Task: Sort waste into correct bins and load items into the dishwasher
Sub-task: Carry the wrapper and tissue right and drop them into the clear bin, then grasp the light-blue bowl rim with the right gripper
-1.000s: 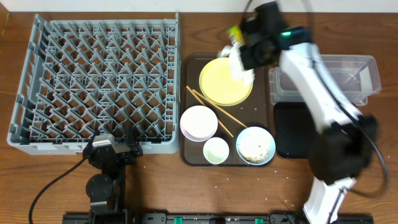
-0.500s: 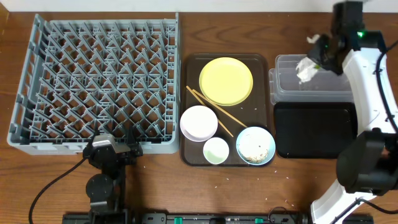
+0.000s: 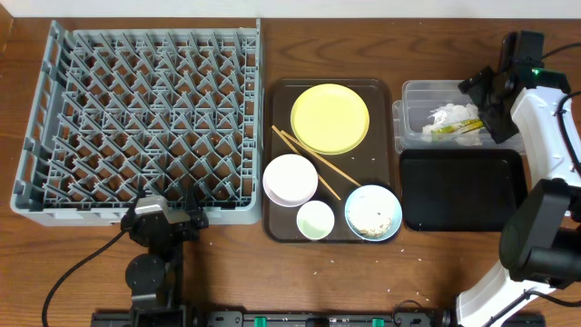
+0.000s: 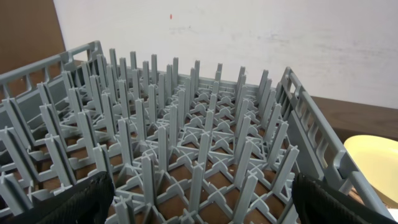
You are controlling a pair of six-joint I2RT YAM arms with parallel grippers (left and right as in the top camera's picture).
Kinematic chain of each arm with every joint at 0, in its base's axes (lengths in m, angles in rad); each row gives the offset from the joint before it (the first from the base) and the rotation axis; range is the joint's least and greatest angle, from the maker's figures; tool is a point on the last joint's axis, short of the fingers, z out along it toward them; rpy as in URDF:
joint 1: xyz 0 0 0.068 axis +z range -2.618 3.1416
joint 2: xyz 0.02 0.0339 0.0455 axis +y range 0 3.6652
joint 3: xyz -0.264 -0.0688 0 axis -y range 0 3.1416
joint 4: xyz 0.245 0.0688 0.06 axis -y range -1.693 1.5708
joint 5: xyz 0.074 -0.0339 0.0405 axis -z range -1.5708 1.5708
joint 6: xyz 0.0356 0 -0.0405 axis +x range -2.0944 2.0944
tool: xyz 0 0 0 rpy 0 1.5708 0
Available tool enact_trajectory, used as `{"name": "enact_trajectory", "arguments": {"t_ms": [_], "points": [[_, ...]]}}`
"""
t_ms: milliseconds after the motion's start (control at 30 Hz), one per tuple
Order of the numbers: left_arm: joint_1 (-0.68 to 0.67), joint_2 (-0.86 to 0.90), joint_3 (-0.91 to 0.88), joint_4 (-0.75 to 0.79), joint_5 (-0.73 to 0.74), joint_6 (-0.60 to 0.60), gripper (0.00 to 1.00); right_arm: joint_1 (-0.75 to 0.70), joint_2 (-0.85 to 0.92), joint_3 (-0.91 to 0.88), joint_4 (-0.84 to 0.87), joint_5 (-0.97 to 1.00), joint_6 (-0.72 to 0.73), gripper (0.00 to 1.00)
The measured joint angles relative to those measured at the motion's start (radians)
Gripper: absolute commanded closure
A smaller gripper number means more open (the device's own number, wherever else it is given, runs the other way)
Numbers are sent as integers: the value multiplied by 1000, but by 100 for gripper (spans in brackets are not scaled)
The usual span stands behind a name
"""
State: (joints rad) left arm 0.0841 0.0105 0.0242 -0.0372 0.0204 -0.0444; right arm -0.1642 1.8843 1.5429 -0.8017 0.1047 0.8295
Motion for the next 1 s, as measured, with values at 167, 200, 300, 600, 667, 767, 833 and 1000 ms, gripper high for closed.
{"name": "enact_trajectory", "arguments": {"t_ms": [167, 200, 300, 600, 667, 767, 833, 1000], "points": [[0, 0, 0, 0, 0, 0, 8, 2, -92, 0, 60, -77, -221, 1], [0, 0, 0, 0, 0, 0, 7, 6, -124, 0, 64, -100, -266, 1], [0, 0, 0, 0, 0, 0, 8, 50, -206, 1, 44, -172, -382, 1], [0, 0, 0, 0, 0, 0, 8, 443, -164, 2, -117, -232, -539, 10], [0, 0, 0, 0, 0, 0, 8, 517, -142, 2, -157, -229, -553, 12], [0, 0, 0, 0, 0, 0, 7, 581, -109, 2, -212, -211, -561, 15], [0, 0, 0, 0, 0, 0, 8, 625, -74, 2, -240, -192, -565, 18], [0, 0, 0, 0, 0, 0, 8, 681, -14, 2, -285, -172, -572, 23]]}}
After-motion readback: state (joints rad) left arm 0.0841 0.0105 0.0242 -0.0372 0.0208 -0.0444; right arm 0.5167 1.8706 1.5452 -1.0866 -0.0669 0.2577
